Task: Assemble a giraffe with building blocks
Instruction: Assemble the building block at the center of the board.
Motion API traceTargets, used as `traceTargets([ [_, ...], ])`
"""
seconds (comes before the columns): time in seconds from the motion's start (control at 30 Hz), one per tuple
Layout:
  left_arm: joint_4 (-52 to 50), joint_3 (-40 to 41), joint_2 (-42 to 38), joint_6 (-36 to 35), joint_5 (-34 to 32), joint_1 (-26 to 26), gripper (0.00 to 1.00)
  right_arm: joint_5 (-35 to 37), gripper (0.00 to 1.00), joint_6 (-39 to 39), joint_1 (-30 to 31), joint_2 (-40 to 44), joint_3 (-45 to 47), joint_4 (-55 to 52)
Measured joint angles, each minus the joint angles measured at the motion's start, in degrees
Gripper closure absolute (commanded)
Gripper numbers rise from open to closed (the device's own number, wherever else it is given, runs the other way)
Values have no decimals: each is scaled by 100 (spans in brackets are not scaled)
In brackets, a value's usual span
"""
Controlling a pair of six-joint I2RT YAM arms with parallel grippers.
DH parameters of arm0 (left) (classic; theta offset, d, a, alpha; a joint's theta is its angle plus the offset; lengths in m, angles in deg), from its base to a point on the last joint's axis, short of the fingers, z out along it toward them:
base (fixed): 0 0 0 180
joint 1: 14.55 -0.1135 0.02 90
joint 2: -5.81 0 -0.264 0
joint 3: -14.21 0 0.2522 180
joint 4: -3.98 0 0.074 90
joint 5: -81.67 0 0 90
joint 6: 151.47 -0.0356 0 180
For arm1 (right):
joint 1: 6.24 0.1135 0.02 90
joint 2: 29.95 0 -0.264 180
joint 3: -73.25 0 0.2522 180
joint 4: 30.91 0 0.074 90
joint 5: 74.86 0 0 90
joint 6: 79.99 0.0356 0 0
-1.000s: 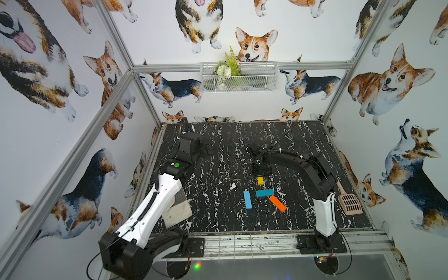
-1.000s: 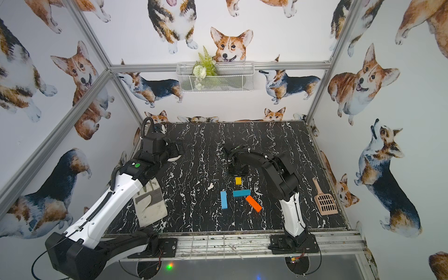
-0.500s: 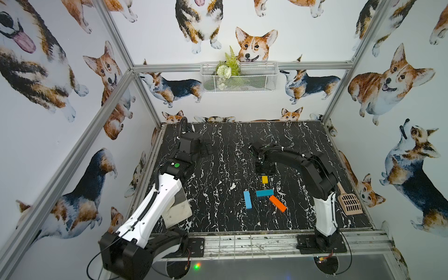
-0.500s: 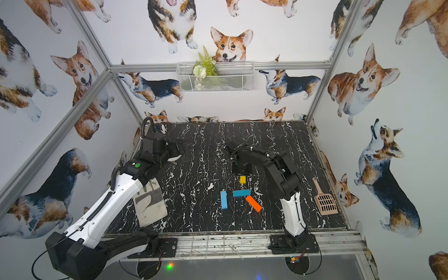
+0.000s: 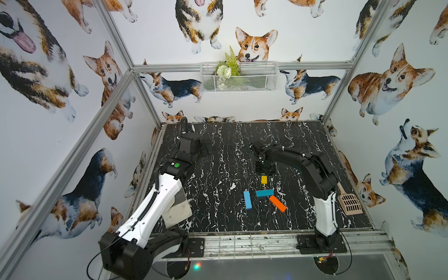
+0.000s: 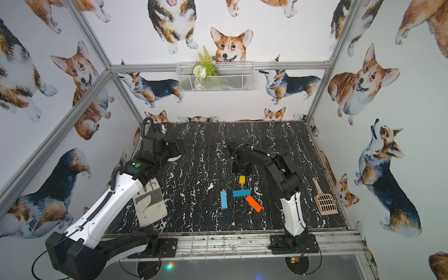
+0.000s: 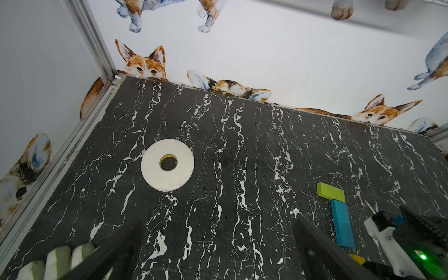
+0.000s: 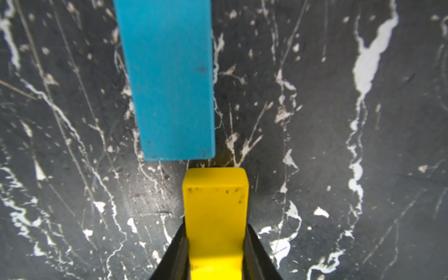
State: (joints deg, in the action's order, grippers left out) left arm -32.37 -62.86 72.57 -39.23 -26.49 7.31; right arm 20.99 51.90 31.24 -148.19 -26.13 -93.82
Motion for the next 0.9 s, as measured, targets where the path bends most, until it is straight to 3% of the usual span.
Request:
traceTargets([
  [0.9, 0, 0, -2, 0, 2, 0, 0, -136, 67, -177, 2, -79, -144, 76],
])
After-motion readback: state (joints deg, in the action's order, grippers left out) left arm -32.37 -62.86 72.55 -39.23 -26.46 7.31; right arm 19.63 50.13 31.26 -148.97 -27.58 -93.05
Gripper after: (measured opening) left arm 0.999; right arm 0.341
